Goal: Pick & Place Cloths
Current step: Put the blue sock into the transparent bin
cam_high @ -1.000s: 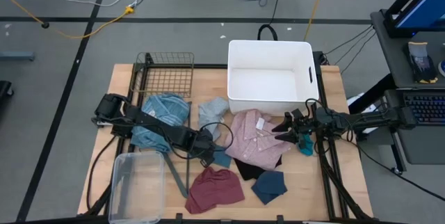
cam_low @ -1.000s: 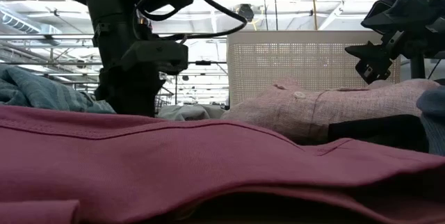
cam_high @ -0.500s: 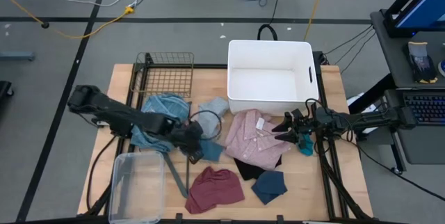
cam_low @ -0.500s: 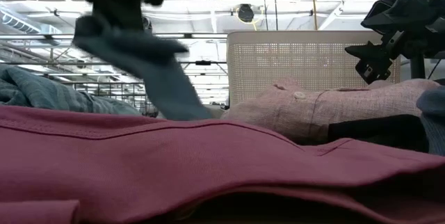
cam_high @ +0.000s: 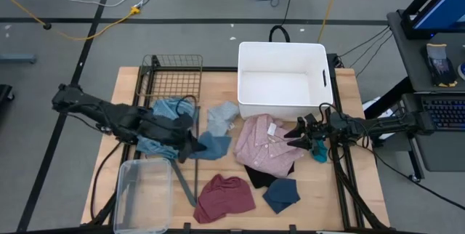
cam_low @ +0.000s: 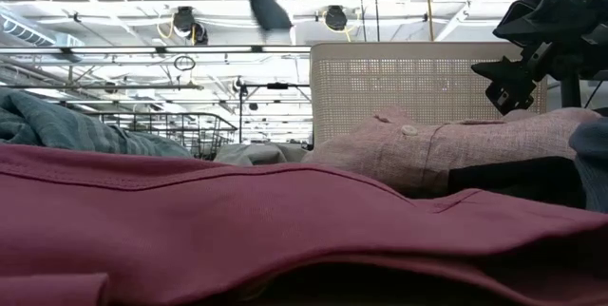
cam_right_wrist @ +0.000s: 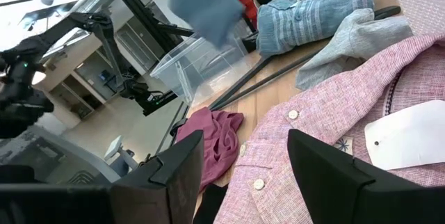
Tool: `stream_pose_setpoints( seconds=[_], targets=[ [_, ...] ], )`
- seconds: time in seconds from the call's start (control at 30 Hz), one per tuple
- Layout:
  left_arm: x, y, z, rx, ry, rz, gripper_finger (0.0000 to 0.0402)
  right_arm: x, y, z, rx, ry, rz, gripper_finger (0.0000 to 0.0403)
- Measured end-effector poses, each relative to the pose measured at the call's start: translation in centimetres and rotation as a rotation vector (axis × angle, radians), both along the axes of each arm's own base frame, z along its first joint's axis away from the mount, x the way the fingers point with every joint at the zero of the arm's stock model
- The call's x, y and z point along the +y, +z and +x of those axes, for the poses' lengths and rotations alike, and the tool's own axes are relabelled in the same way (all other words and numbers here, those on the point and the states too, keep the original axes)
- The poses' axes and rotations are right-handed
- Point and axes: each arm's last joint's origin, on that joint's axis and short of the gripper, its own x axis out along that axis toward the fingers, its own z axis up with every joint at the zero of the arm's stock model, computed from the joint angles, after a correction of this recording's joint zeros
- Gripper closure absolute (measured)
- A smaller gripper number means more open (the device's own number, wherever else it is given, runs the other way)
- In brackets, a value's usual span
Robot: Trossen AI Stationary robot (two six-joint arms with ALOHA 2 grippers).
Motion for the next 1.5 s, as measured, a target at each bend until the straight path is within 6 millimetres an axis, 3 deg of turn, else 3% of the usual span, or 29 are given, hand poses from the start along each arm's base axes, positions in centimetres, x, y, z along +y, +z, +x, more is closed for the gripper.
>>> stream_pose_setpoints(
  seconds=[0.37,0.9,1.23,1.5],
  targets=[
    [-1.4,2.5,-3.6,-0.002,-0.162,-0.35,0.0394,0.0,0.0,0.0,0.0,-0.003,-0.002,0.0202],
    [-3.4,2.6,-4.9,0.173,-0.265,-0.599,0.0394,-0.2,0.0,0.0,0.001,-0.06,-0.006,0.0202],
    [-5.5,2.8,-6.8,0.535,-0.342,-0.934,0.0394,-0.3,0.0,0.1,0.003,-0.102,-0.009,0.0202],
    [-6.9,2.3,-8.5,0.776,-0.332,-1.007,0.0394,-0.3,-0.1,0.1,0.008,-0.101,-0.01,0.0202]
  ],
)
